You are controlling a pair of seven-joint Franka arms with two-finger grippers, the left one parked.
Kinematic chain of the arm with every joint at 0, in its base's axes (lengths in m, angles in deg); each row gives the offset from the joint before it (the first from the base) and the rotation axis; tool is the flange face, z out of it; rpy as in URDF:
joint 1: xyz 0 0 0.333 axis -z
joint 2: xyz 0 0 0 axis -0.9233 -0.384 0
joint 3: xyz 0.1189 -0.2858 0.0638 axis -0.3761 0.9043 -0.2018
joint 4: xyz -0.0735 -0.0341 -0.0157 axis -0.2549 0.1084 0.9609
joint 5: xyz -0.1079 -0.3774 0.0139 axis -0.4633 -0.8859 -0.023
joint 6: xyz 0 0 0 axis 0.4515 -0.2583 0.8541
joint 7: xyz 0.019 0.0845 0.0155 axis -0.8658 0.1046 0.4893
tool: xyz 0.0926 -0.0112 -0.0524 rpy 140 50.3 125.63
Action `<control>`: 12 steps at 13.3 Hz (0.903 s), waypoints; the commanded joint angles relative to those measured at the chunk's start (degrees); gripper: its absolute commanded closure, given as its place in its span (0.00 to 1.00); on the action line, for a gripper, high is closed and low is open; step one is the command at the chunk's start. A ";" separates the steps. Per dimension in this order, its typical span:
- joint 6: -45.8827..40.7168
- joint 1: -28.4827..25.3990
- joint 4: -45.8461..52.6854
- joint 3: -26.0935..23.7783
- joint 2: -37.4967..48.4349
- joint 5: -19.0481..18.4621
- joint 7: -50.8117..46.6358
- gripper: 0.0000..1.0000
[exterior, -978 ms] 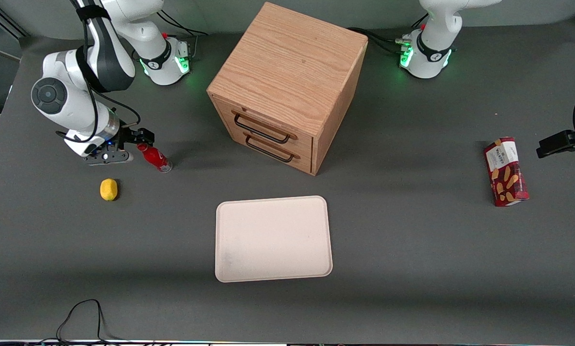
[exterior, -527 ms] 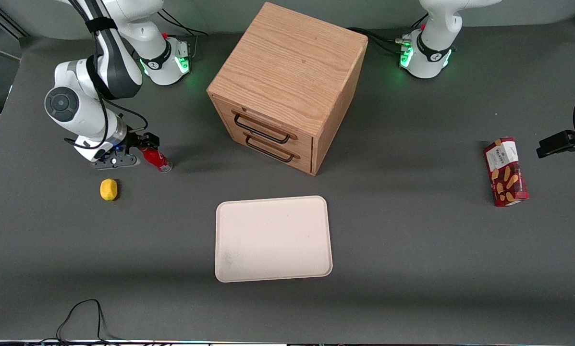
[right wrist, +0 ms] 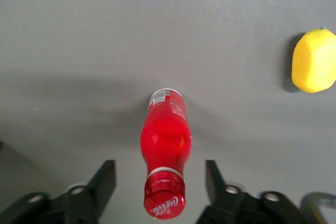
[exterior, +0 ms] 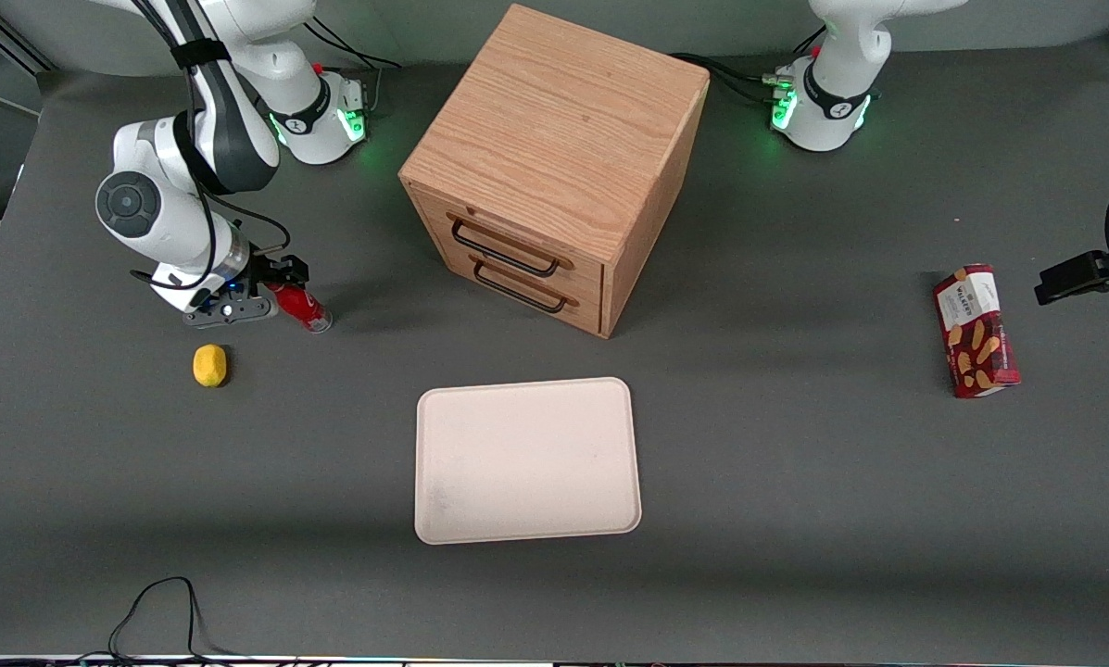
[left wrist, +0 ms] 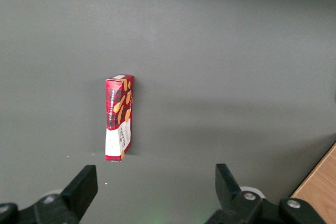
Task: Place coke bottle on tray
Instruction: 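Lower the right gripper and close it around the bottle's neck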
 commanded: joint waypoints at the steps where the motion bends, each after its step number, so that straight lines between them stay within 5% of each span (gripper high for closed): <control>1: 0.88 -0.48 -0.96 0.78 1.10 -0.57 1.13 0.88; 2: 0.88 -0.48 -0.96 0.78 1.10 -0.57 1.13 1.00; 12: -4.11 -0.30 2.19 1.48 2.59 -0.48 2.36 1.00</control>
